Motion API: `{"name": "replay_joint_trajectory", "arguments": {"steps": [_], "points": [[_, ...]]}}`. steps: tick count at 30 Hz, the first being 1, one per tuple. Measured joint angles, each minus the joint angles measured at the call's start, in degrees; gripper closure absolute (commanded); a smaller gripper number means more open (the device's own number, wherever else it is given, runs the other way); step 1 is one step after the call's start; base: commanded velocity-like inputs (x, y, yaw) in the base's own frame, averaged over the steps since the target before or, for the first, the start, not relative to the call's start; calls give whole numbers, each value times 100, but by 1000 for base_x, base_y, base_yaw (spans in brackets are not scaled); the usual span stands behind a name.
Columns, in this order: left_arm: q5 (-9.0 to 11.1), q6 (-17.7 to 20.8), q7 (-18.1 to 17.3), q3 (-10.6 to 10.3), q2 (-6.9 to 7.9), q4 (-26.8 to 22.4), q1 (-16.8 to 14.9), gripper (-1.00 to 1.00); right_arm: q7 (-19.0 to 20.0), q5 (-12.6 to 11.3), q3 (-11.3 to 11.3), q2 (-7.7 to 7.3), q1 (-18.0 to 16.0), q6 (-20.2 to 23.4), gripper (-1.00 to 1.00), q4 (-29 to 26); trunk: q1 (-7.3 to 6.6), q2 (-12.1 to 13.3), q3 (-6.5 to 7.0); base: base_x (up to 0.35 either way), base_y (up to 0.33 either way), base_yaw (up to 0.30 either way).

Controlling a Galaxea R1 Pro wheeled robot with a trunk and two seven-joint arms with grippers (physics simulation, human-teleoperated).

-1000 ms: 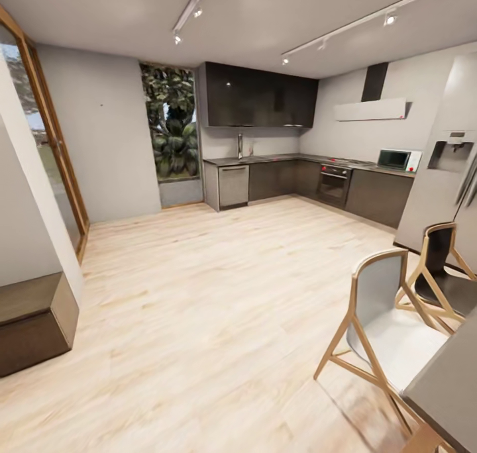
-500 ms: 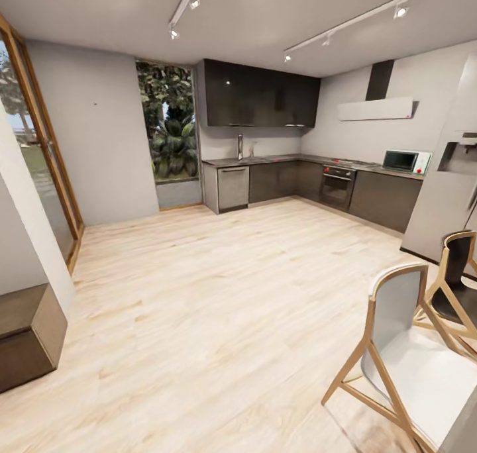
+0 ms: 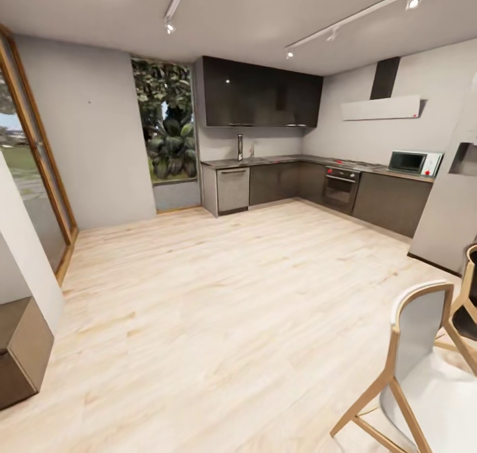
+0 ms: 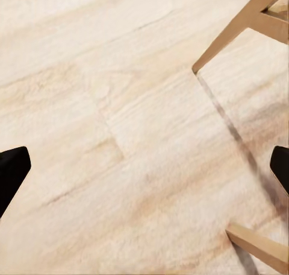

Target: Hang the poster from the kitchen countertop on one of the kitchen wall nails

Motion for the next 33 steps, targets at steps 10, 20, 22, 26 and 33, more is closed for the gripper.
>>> {"name": "replay_joint_trajectory", "arguments": {"steps": [10,20,22,26,33], "points": [[0,0,0,6,0,0,0,-100,0,-4,-2,0,1,0,-100,5,0,0,0,338,0,0],[1,0,0,6,0,0,0,-100,0,-4,1,0,0,0,-100,6,0,0,0,338,0,0],[0,0,0,6,0,0,0,-100,0,-4,2,0,0,0,-100,6,0,0,0,338,0,0],[0,0,0,6,0,0,0,-100,0,-4,-1,0,0,0,-100,6,0,0,0,338,0,0],[0,0,0,6,0,0,0,-100,0,-4,-4,0,1,0,-100,6,0,0,0,338,0,0]]}}
